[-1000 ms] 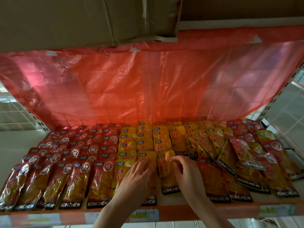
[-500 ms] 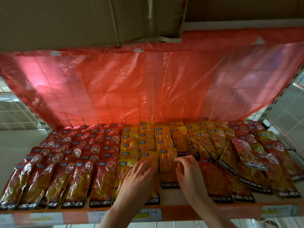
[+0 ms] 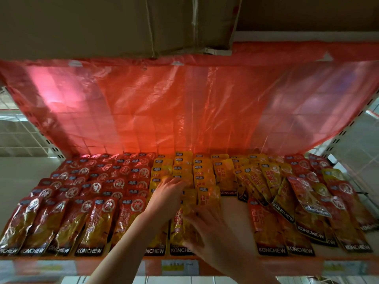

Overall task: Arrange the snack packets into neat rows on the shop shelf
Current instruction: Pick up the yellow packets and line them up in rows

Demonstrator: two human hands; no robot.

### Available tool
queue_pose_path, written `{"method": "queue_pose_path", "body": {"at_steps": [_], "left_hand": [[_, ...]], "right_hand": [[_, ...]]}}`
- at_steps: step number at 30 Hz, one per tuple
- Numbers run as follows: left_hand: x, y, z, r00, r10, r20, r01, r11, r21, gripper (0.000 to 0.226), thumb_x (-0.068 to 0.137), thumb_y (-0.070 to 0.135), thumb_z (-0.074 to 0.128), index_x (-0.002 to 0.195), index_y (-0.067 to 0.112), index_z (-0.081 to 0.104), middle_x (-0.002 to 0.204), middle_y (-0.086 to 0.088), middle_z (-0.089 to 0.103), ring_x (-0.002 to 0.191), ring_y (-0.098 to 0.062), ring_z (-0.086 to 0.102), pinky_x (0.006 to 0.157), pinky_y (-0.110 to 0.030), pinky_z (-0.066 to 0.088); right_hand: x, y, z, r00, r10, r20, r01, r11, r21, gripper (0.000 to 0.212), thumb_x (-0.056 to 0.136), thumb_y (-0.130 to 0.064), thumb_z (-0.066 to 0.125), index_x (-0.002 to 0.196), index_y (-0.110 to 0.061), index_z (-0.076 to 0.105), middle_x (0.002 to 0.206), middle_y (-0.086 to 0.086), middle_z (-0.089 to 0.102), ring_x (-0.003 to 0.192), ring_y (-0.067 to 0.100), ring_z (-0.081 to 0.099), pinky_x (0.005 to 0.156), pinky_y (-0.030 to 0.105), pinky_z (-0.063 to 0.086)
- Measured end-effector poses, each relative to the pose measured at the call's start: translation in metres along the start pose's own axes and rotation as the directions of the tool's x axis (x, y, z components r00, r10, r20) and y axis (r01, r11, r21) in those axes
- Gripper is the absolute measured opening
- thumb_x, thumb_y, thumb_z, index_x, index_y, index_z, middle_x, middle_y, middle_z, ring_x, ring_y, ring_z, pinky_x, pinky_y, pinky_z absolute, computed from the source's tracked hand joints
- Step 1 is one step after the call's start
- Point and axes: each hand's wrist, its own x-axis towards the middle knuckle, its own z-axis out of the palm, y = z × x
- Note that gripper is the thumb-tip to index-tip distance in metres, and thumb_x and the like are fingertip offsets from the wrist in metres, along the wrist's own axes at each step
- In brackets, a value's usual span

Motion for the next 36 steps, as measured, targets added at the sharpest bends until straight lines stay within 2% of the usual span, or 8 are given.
{"method": "queue_pose_path", "body": {"at_steps": [4, 9, 14, 17, 20, 26, 32, 36], "left_hand": [[0.007, 0.0, -0.002, 1.0, 0.0, 0.005, 0.0, 1.0, 0.012, 0.038, 0.093, 0.015, 0.052, 0.127, 0.03, 0.053, 0.132, 0.01, 0.052, 0.126, -0.016, 0.038, 0.099, -0.033, 0.038], [0.013, -0.004, 0.001, 0.999, -0.033, -0.016, 0.032, 0.999, -0.029, 0.039, 0.09, 0.009, 0.054, 0.124, 0.029, 0.057, 0.128, 0.008, 0.058, 0.124, -0.016, 0.044, 0.097, -0.032, 0.041], [0.018, -0.002, -0.001, 0.995, -0.059, -0.08, 0.054, 0.996, -0.066, 0.026, 0.091, 0.013, 0.056, 0.111, 0.028, 0.064, 0.114, 0.007, 0.064, 0.109, -0.017, 0.055, 0.087, -0.035, 0.047], [0.02, 0.0, -0.002, 0.992, -0.066, -0.105, 0.059, 0.996, -0.063, 0.023, 0.091, 0.015, 0.056, 0.109, 0.024, 0.065, 0.113, 0.005, 0.065, 0.107, -0.018, 0.055, 0.086, -0.037, 0.047], [0.021, -0.001, -0.002, 0.993, -0.077, -0.086, 0.071, 0.995, -0.069, 0.021, 0.092, 0.017, 0.055, 0.109, 0.024, 0.065, 0.114, 0.005, 0.064, 0.109, -0.018, 0.054, 0.087, -0.038, 0.047], [0.016, -0.007, -0.006, 0.992, -0.064, -0.105, 0.055, 0.995, -0.084, 0.024, 0.091, 0.014, 0.054, 0.111, 0.024, 0.065, 0.113, 0.006, 0.064, 0.109, -0.017, 0.054, 0.09, -0.037, 0.046], [0.001, -0.014, -0.015, 0.958, -0.158, -0.24, 0.137, 0.985, -0.101, 0.026, 0.091, 0.009, 0.053, 0.11, 0.022, 0.066, 0.108, 0.005, 0.067, 0.094, -0.015, 0.061, 0.075, -0.028, 0.049], [-0.013, -0.012, -0.014, 0.955, -0.158, -0.249, 0.144, 0.987, -0.074, 0.03, 0.09, 0.007, 0.053, 0.114, 0.02, 0.065, 0.113, 0.004, 0.065, 0.101, -0.016, 0.061, 0.081, -0.032, 0.05]], "right_hand": [[-0.002, 0.004, 0.006, 0.999, 0.007, 0.052, -0.008, 1.0, 0.025, 0.056, 0.075, -0.058, 0.051, 0.125, -0.034, 0.046, 0.138, -0.008, 0.039, 0.123, 0.016, 0.045, 0.096, 0.034, 0.042], [-0.003, 0.003, 0.008, 1.0, 0.015, 0.002, -0.015, 0.999, 0.032, 0.046, 0.076, -0.053, 0.052, 0.117, -0.033, 0.051, 0.136, -0.009, 0.043, 0.122, 0.013, 0.046, 0.096, 0.033, 0.045], [-0.005, 0.005, 0.01, 1.0, 0.0, 0.005, 0.0, 0.999, 0.043, 0.045, 0.081, -0.051, 0.052, 0.12, -0.029, 0.05, 0.136, -0.006, 0.04, 0.124, 0.012, 0.041, 0.099, 0.026, 0.034], [-0.003, 0.004, 0.009, 1.0, 0.007, 0.026, -0.01, 0.996, 0.091, 0.047, 0.082, -0.05, 0.052, 0.123, -0.027, 0.047, 0.138, -0.005, 0.037, 0.126, 0.011, 0.034, 0.1, 0.025, 0.031], [-0.003, 0.004, 0.008, 1.0, -0.009, 0.022, 0.008, 0.998, 0.058, 0.05, 0.08, -0.051, 0.051, 0.123, -0.027, 0.047, 0.138, -0.002, 0.04, 0.125, 0.015, 0.039, 0.098, 0.026, 0.036], [-0.006, 0.003, 0.01, 0.998, -0.013, -0.054, 0.012, 1.0, -0.01, 0.039, 0.081, -0.048, 0.05, 0.113, -0.026, 0.055, 0.13, -0.005, 0.046, 0.116, 0.012, 0.049, 0.091, 0.023, 0.047], [-0.012, 0.004, 0.011, 0.988, -0.022, -0.15, 0.021, 1.0, -0.005, 0.021, 0.087, -0.034, 0.052, 0.106, -0.026, 0.058, 0.113, -0.011, 0.052, 0.105, 0.003, 0.05, 0.086, 0.021, 0.049], [-0.012, 0.003, 0.009, 0.99, -0.036, -0.138, 0.036, 0.999, -0.002, 0.018, 0.086, -0.034, 0.055, 0.102, -0.027, 0.059, 0.11, -0.012, 0.053, 0.102, 0.002, 0.051, 0.082, 0.025, 0.05]]}}
